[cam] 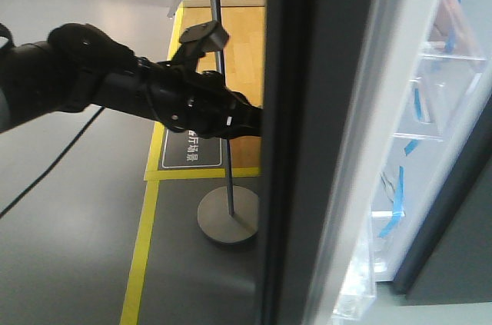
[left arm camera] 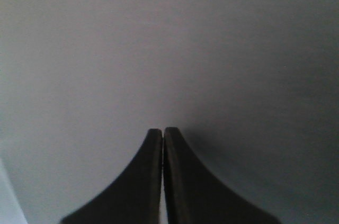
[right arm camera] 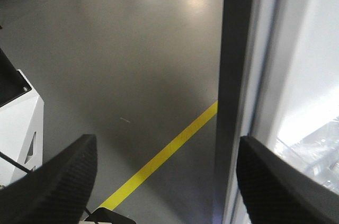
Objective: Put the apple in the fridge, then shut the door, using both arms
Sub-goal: 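Push the refrigerator door shut with the left gripper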
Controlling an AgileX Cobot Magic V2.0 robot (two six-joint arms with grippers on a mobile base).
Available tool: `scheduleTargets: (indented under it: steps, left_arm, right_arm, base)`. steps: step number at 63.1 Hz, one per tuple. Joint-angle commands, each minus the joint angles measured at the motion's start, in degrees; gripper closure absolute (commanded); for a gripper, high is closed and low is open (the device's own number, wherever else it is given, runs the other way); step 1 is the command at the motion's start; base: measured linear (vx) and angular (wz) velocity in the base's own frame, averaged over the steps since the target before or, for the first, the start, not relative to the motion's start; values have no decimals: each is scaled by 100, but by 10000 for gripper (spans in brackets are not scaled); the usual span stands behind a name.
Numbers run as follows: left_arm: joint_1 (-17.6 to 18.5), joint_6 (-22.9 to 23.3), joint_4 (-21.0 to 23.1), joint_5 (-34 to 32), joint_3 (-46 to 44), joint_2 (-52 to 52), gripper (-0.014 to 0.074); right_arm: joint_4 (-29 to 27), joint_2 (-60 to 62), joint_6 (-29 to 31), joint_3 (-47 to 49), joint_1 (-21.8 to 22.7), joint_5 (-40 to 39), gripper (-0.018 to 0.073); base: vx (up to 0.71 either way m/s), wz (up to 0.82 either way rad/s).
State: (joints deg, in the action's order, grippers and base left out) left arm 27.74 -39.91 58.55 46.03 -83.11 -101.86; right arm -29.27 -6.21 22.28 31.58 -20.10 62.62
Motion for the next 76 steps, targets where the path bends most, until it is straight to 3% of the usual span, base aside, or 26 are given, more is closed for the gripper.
scheduleTargets:
  steps: [1, 15, 24, 34, 41, 48, 54, 66, 76]
  left_arm:
    - [331, -21, 621, -389, -147, 229, 603]
    - [1009, -53, 1207, -1158, -170, 29, 603]
    - [1359, -439, 1534, -1454, -423, -270, 603]
    - [1556, -530, 1389, -1422, -842, -536, 603]
    - [1561, -441, 1016, -1333, -861, -500, 603]
    - [1555, 97, 168, -1159, -861, -375, 603]
    - [1555, 887, -1027, -1019, -861, -219, 603]
    - [1555, 2986, -4051, -628, -855, 330, 603]
    - [1555, 4471, -5757, -675, -377, 951, 603]
  right_arm:
    - [-151, -82, 37, 123, 1, -305, 36]
    - [-151, -82, 37, 123, 1, -300, 36]
    - [-151, -82, 37, 123, 1, -300, 36]
    - [-151, -82, 37, 123, 1, -300, 36]
    - [-151, -82, 37, 123, 1, -300, 36]
    - [-151, -82, 37, 123, 1, -300, 36]
    - [-151, -82, 37, 123, 1, -300, 36]
    - [-151, -82, 37, 123, 1, -300, 36]
    - [-151, -82, 37, 123, 1, -300, 36]
  base:
    - [0, 0]
    - [0, 0]
    - [0, 0]
    - [0, 0]
    - [0, 0]
    - [0, 0]
    - [0, 0]
    - [0, 0]
    - [0, 0]
